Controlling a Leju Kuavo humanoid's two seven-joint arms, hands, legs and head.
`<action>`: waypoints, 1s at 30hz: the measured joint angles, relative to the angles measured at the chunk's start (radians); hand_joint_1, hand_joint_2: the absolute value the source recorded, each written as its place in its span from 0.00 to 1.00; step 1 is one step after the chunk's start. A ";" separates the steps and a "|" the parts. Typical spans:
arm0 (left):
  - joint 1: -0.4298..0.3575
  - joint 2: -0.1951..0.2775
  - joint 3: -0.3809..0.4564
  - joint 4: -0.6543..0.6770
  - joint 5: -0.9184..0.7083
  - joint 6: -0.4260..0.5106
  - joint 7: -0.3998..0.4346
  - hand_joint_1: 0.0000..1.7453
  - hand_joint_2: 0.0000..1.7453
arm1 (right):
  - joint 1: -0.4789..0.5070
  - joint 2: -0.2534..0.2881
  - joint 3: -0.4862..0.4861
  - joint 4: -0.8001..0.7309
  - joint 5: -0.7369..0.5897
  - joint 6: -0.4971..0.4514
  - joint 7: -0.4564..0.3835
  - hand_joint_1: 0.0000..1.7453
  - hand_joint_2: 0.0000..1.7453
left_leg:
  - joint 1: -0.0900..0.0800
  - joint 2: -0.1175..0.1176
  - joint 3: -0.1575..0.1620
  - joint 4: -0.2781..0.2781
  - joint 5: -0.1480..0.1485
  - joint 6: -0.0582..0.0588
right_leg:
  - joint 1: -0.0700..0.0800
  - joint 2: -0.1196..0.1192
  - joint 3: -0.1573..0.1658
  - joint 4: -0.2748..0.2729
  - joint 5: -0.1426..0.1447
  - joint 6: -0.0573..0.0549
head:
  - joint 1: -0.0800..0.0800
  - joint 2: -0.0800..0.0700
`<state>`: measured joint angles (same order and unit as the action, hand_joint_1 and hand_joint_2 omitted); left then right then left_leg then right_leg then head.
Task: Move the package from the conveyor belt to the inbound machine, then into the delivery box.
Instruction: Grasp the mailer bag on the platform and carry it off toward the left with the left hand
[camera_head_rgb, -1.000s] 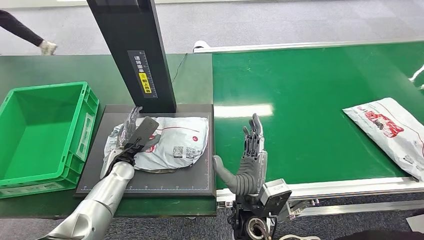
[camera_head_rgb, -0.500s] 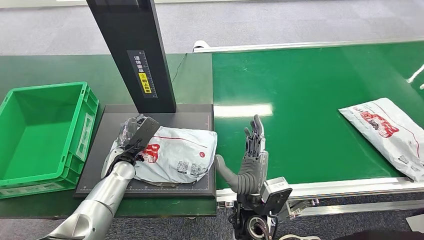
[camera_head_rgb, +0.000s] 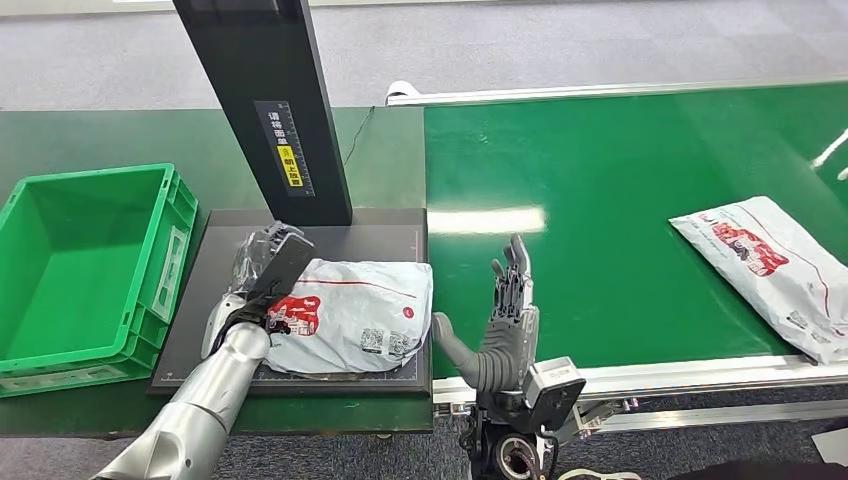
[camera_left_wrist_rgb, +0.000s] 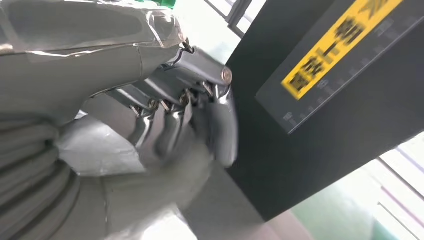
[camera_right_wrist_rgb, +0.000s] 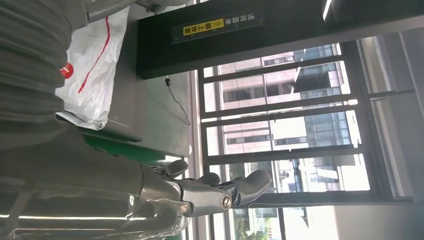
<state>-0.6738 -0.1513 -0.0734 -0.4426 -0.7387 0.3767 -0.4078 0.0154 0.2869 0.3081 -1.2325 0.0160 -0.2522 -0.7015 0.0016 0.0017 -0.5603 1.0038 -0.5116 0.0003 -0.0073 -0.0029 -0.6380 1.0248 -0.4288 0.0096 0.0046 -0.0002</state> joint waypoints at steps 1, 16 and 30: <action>0.004 0.000 0.002 -0.010 0.005 -0.001 -0.010 0.00 1.00 | 0.001 0.000 -0.001 0.000 0.000 0.000 0.000 0.00 1.00 | 0.000 0.000 0.000 0.000 0.000 0.000 | 0.000 0.000 0.000 0.000 0.000 0.000 | 0.000 0.000; 0.248 0.025 -0.065 -0.488 -0.110 -0.082 0.054 0.00 1.00 | 0.038 0.009 -0.041 -0.010 0.026 0.017 0.000 0.00 1.00 | 0.000 0.000 -0.001 0.000 0.000 0.000 | 0.000 0.000 0.000 0.000 0.000 0.000 | 0.000 0.000; 0.447 0.103 -0.172 -0.798 -0.402 -0.137 0.220 0.00 1.00 | 0.063 0.020 -0.084 -0.037 0.062 0.084 0.010 0.00 1.00 | 0.000 0.000 0.000 0.000 0.000 0.000 | 0.000 0.000 0.000 0.000 -0.001 0.000 | 0.000 0.000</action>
<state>-0.2265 -0.0485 -0.2458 -1.2406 -1.1405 0.2396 -0.1881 0.0780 0.3071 0.2239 -1.2699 0.0779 -0.1681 -0.6911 0.0016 0.0017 -0.5606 1.0036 -0.5120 0.0002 -0.0073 -0.0030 -0.6381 1.0244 -0.4293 0.0095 0.0046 -0.0003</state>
